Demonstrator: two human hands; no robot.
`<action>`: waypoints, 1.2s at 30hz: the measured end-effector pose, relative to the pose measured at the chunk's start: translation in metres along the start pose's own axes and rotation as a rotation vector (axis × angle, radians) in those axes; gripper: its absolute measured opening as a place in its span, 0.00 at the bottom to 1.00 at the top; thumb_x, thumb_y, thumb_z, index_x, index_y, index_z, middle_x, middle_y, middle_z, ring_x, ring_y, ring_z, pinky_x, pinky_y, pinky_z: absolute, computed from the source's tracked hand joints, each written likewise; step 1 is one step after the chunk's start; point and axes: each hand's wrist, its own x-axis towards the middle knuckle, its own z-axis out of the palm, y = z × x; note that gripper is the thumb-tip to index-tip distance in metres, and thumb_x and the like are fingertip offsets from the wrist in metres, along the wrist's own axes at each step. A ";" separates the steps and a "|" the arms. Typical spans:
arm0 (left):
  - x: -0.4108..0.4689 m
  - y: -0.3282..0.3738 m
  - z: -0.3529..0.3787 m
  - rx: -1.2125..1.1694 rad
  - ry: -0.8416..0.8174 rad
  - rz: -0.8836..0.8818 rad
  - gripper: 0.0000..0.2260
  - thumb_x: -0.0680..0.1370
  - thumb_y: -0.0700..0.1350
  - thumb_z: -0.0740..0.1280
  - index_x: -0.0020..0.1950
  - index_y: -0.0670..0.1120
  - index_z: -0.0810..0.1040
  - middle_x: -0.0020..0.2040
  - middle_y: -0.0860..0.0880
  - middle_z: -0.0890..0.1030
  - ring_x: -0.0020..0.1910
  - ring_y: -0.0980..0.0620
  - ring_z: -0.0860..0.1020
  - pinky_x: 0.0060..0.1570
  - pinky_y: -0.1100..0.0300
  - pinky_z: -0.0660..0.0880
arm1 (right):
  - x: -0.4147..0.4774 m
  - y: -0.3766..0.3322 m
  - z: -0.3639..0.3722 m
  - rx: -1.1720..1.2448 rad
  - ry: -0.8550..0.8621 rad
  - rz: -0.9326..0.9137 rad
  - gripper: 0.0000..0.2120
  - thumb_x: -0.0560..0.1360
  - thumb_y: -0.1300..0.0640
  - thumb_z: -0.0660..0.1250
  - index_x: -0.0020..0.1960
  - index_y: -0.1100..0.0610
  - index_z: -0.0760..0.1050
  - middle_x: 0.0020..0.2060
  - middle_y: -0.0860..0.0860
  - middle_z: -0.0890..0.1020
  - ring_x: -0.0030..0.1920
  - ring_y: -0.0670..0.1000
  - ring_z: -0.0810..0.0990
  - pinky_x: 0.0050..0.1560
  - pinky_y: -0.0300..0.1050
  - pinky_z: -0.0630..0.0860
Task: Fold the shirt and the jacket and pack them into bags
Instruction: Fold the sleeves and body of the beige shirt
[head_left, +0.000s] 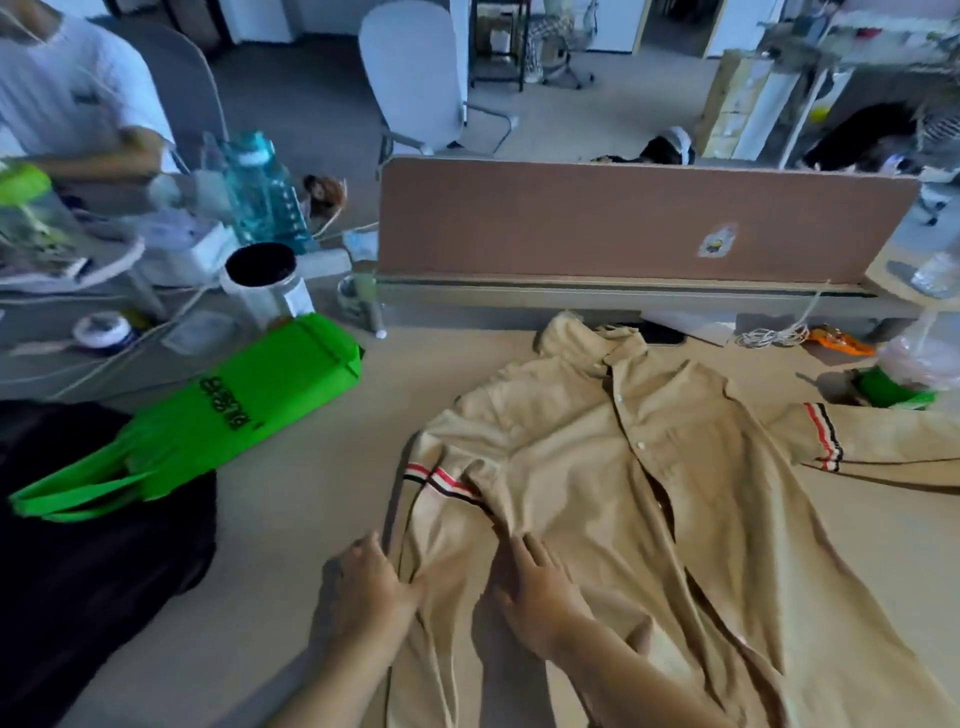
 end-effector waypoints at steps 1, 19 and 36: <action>-0.002 -0.009 -0.004 -0.053 -0.037 -0.023 0.30 0.64 0.62 0.73 0.60 0.49 0.74 0.59 0.48 0.78 0.58 0.49 0.76 0.55 0.56 0.74 | 0.002 -0.001 0.006 -0.048 -0.043 0.036 0.35 0.77 0.48 0.56 0.78 0.56 0.43 0.78 0.52 0.47 0.77 0.55 0.46 0.75 0.51 0.49; 0.065 -0.064 -0.154 -0.102 -0.027 -0.001 0.16 0.71 0.54 0.72 0.48 0.46 0.72 0.44 0.49 0.76 0.42 0.49 0.75 0.39 0.59 0.70 | 0.024 -0.017 -0.012 -0.255 -0.196 0.122 0.35 0.75 0.56 0.59 0.77 0.59 0.46 0.75 0.53 0.54 0.75 0.56 0.54 0.72 0.48 0.59; 0.057 -0.157 -0.154 0.696 -0.083 0.109 0.16 0.77 0.57 0.62 0.58 0.49 0.78 0.63 0.45 0.75 0.67 0.43 0.68 0.64 0.45 0.62 | 0.005 -0.002 0.002 -0.251 -0.141 0.059 0.42 0.72 0.58 0.60 0.78 0.53 0.39 0.78 0.51 0.43 0.78 0.53 0.43 0.75 0.48 0.53</action>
